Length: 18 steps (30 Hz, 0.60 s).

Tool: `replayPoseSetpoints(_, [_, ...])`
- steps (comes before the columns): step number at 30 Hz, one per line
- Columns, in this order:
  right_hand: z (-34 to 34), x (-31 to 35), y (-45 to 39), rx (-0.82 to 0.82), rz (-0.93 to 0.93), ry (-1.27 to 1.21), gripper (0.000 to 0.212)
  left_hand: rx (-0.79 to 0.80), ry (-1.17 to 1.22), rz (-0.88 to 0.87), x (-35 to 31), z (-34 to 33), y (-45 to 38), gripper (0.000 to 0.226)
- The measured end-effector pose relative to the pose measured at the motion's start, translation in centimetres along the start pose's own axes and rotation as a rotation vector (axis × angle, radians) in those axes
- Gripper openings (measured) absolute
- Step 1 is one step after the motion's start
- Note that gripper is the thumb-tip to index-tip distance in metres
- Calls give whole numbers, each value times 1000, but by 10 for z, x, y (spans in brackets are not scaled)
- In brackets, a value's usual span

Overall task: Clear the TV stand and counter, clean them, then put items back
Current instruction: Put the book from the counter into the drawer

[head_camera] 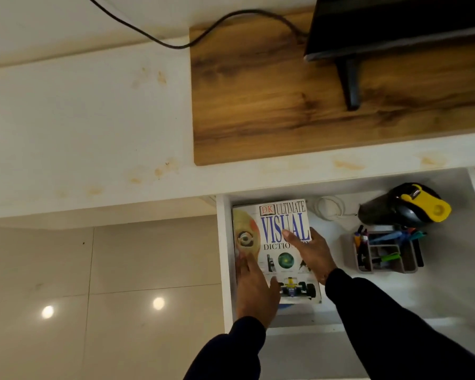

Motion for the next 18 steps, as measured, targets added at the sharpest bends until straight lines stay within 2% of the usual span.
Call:
replayPoseSetpoints(3, [-2,-15,-20,-33,-11,28,42,22,59,18,13,-9,-4,101])
replayPoseSetpoints(5, [-3,-21,-31,-27,-13,53,46,18,34,-18,18,-13,-6,104])
replayPoseSetpoints(9, [-3,-37,-49,6,-19,156,60,-1,24,-28,25,-23,-13,99])
replayPoseSetpoints(12, [-2,-39,-50,-39,-37,239,78,39,17,-19,17,-26,-6,88])
replayPoseSetpoints(15, [0,-32,-45,-130,-23,359,66,73,79,5,8,-25,1,76])
replayPoseSetpoints(18, [1,-31,-44,-165,-19,552,68,72,89,27,-1,-21,7,76])
Point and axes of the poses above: each hand's wrist, its own y-axis away from the middle knuckle, its own z-axis out of the back of the hand, x = y × z, the point moved 7 cm from there along -y, towards the middle knuckle, and after that the axes turned 4 degrees about y, right-handed, at the moved point
